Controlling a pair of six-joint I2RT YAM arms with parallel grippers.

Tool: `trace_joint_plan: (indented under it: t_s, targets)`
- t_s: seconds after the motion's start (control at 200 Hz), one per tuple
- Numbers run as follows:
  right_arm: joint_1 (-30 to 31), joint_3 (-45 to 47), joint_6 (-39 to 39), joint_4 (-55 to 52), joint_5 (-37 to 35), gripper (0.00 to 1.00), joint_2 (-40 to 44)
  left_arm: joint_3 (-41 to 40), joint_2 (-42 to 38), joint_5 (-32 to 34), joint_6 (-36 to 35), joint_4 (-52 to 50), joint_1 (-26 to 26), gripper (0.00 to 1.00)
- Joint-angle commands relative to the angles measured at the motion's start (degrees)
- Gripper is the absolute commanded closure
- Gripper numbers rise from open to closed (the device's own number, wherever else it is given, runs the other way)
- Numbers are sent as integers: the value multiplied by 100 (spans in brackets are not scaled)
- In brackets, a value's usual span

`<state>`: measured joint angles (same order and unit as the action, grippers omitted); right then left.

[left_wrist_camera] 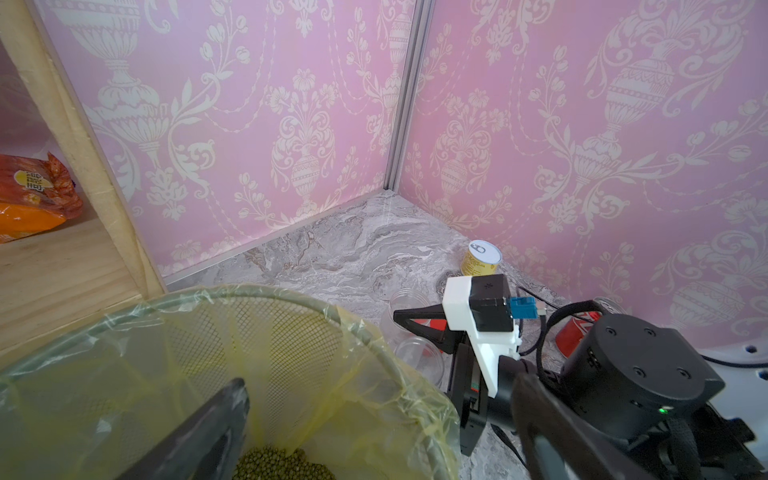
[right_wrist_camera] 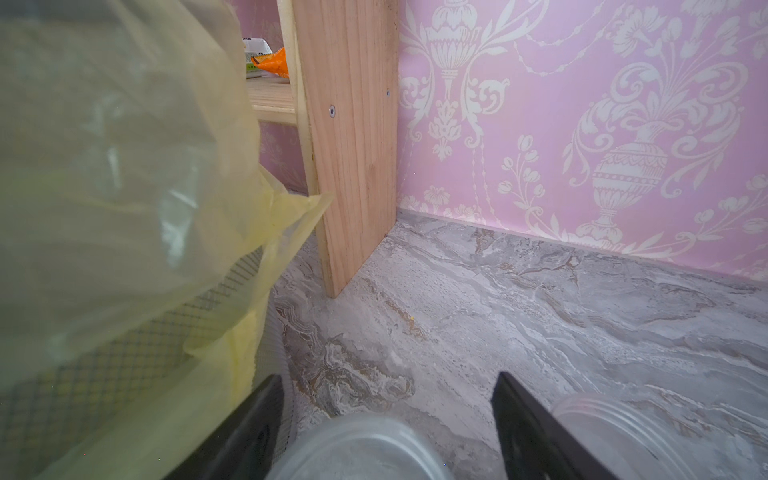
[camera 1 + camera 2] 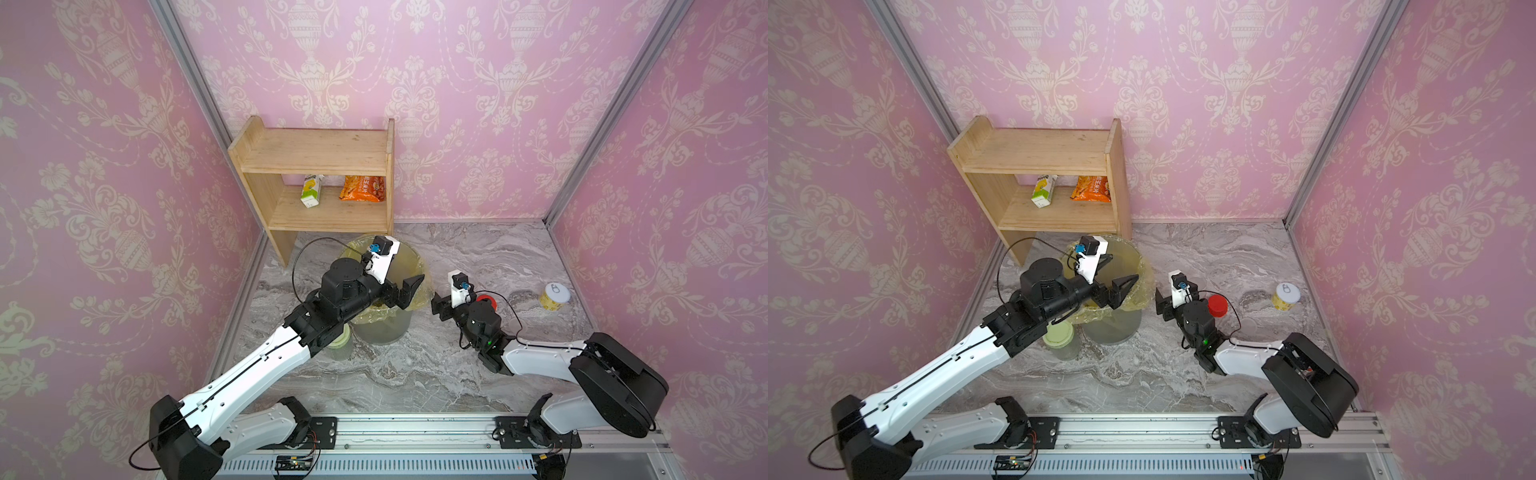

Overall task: Empty moldy mung beans from jars
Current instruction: Place the jar at the center of the board.

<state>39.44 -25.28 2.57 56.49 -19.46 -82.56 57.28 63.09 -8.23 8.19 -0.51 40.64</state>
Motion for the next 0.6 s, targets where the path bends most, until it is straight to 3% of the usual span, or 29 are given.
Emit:
trace_joint_plan:
  t_s: [0.0,0.14,0.225,0.595]
  targets:
    - [38,32,25,-69,8,16,218,108,-113,-7,-107,-131,-40,1]
    - [44,-16,77,-456,-69,12,645,267,-138,5,-180,-528,-40,1]
    - [45,-79,50,-799,-83,2,963,328,-194,76,-261,-797,-40,1]
    - [29,-385,273,-1907,-34,0,1726,703,-1041,723,-291,-2438,-50,1]
